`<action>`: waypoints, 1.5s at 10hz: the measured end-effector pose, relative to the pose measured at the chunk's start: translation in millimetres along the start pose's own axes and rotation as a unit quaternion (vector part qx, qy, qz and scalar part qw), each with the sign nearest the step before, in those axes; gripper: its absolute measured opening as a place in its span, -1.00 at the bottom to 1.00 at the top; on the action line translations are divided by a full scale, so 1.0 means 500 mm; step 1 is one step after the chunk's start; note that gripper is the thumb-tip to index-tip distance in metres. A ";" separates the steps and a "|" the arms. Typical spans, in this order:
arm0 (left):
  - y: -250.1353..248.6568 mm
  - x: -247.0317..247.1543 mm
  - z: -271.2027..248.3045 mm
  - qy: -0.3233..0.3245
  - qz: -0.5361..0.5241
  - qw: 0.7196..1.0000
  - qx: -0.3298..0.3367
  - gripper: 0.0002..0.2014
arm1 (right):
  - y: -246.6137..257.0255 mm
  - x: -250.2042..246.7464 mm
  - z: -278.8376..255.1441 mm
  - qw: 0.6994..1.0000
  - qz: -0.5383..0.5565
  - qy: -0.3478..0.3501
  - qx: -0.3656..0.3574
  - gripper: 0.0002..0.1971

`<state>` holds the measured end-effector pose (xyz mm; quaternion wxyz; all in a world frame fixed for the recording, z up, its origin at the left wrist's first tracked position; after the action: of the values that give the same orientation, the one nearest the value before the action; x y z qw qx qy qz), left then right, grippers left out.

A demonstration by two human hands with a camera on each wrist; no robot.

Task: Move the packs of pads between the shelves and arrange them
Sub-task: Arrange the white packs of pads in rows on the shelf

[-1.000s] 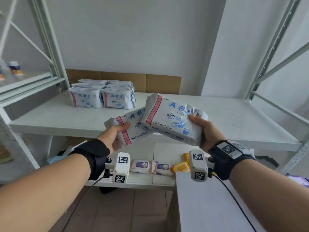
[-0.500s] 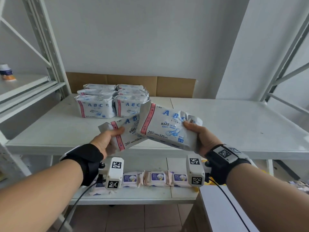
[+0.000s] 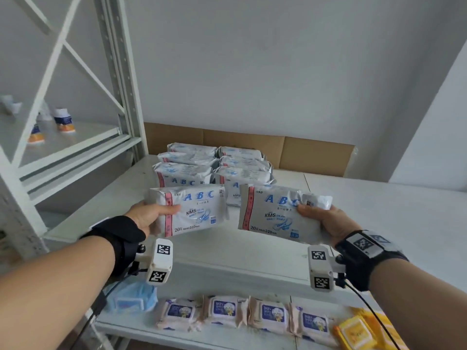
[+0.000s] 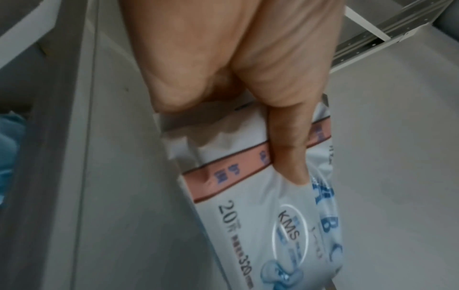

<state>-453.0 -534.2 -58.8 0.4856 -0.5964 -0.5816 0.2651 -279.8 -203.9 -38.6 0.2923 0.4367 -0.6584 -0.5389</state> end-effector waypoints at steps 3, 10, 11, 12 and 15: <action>-0.065 -0.085 0.120 0.018 0.074 0.997 0.000 -0.45 | -0.014 0.086 0.100 0.999 -0.042 -0.006 0.031 -0.46; -0.081 -0.090 0.265 -0.029 0.180 0.983 -0.033 -0.53 | -0.008 0.150 0.179 0.993 -0.073 -0.055 0.069 -0.20; -0.077 -0.089 0.264 -0.023 0.182 0.982 -0.039 -0.56 | -0.007 0.159 0.183 0.991 -0.103 -0.066 0.063 -0.21; -0.073 -0.086 0.261 -0.039 0.185 0.981 -0.031 -0.63 | -0.005 0.167 0.183 0.985 -0.147 -0.067 0.061 -0.32; -0.074 -0.050 0.232 -0.116 0.232 0.966 0.008 -0.62 | -0.002 0.159 0.196 0.962 -0.239 -0.074 0.108 -0.46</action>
<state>-575.8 -532.1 -77.3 0.3449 -0.6760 -0.4779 0.4423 -399.0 -230.2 -70.7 0.0568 0.5693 -0.6089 -0.5495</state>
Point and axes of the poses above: each hand's wrist, its own z-axis towards the middle knuckle, its own x-axis out of the palm, y = z × x, the point moved 2 cm from there along z, towards the middle knuckle, and after that the axes turned 14 degrees about -z, right-handed, at the moved point
